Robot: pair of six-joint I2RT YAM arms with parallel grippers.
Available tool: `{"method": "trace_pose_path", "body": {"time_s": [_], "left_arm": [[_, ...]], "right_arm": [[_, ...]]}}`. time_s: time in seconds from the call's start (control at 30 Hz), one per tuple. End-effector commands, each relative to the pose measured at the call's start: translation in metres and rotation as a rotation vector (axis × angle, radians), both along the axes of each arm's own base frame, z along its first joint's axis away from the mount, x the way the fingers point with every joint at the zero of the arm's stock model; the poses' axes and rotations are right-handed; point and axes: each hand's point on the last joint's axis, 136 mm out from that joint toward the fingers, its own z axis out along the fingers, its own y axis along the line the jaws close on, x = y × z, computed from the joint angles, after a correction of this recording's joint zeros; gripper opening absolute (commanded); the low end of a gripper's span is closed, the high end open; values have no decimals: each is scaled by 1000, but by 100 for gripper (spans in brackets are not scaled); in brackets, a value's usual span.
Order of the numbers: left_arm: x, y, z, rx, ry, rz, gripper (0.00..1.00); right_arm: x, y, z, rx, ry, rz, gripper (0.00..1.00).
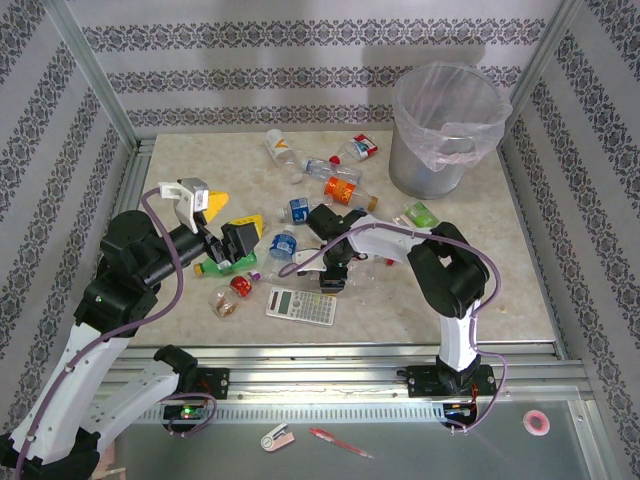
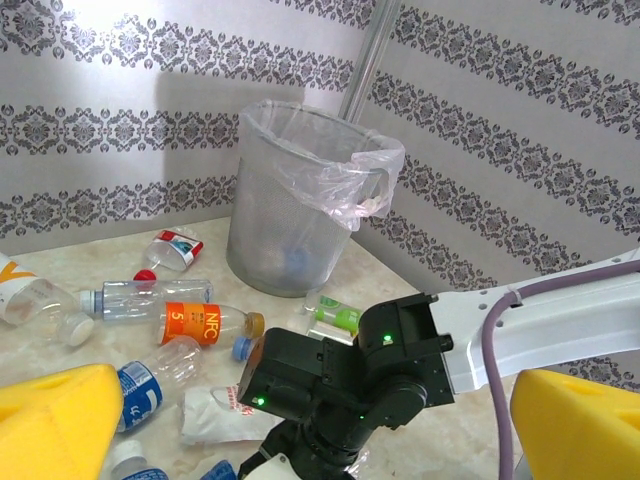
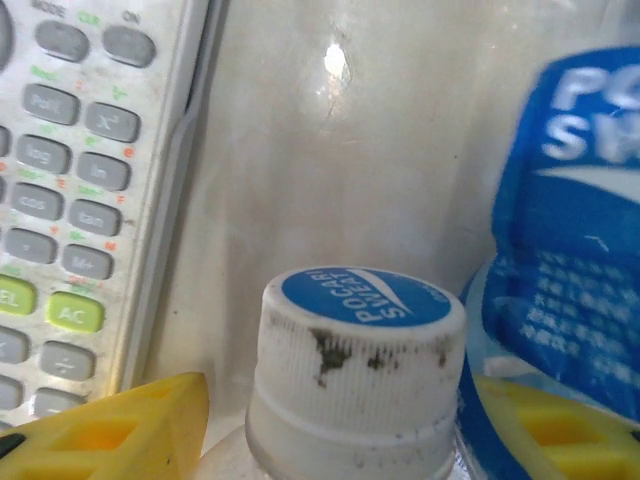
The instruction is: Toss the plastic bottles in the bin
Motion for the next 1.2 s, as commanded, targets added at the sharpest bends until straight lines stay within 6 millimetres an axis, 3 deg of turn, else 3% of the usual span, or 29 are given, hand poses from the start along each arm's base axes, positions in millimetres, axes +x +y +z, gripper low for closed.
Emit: {"method": "trace_pose_path", "body": {"time_s": [0.0,0.1,0.27,0.57,0.77,0.93,1.17], "left_arm": [[-5,-1,3,15,-27,-8,100],[-5,-1,3,16,-30,-9,100],[-6,-1,13,1,-57,-12,100],[-3,-7,29,-15,-98,-39,100],[2,-12,39,-33,-122,-51,100],[8,-18,38,-41,-116,-70,100],[16,-22,34,-46,-105,-72,100]], "right_arm": [[-2,6,25,54,-41,-28,43],[1,8,48,97,-79,-54,43],[12,14,106,218,-184,-119,43],[52,8,257,578,-419,-296,43],[81,-19,377,815,-709,-387,48],[105,-61,474,1020,-947,-489,46],[112,-108,571,1216,-1217,-523,43]]}}
